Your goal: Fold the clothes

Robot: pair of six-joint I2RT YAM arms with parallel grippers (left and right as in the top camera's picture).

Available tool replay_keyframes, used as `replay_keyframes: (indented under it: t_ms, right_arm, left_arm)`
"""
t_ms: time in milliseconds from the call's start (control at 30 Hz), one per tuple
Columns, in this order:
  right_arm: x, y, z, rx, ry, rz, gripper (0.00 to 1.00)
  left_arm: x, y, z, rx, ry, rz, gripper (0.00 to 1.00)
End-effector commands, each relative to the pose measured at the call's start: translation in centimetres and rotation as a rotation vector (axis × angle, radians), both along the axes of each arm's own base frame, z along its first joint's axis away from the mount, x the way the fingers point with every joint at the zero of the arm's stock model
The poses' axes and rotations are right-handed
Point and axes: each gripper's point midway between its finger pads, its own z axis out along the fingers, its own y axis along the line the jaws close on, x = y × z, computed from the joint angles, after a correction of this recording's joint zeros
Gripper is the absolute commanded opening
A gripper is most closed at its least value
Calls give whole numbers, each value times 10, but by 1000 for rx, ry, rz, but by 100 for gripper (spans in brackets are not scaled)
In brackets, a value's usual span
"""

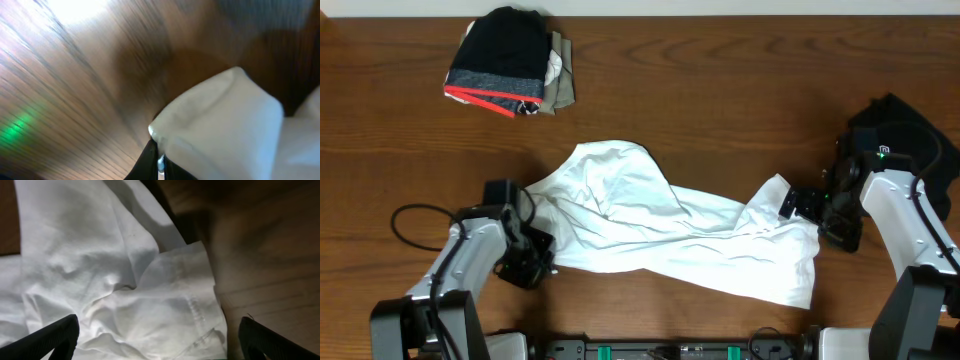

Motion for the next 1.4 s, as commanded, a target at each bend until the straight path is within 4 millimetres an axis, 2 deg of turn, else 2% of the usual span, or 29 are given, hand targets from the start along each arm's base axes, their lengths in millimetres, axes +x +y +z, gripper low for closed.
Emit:
replay_keyframes:
  t_ms: [0,300,367,467,667,700,767,800,967,1200,1267,1367]
  right_arm:
    - [-2,6,0,40,-10,31,99]
    - [1,33,7,201,-57,125,99]
    - [0,40,9,238,-58,142,96]
    - [-3,40,8,223,-45,149,91]
    - [-5,42,7,202,-36,172,92]
    - [-5,40,6,184,-32,178,93]
    - [-7,35,3,126,-14,168,93]
    - [-7,33,2,101,-9,166,93]
    - [-5,42,1,63,-13,199,93]
    - [-15,60,1,55,25,225,96]
    - [-21,60,1,40,53,205,97]
    - [-28,47,1,-39,96,144,98]
  left_arm:
    - [-14,21,-10,58,52,28,6]
    - [-14,48,-9,27,37,193,6]
    - [-13,50,-8,2,22,195,6]
    - [-13,52,-8,-9,12,186,6]
    - [-13,52,-8,-13,-6,127,7]
    - [-13,52,-8,-14,-11,108,9]
    - [-10,53,-7,-16,-32,49,23]
    - [-9,53,-6,-15,-45,19,26]
    - [4,59,6,8,-104,-6,34]
    - [15,64,39,57,-217,-46,39]
    - [15,64,45,67,-240,-46,40]
    - [12,62,50,71,-247,-47,41]
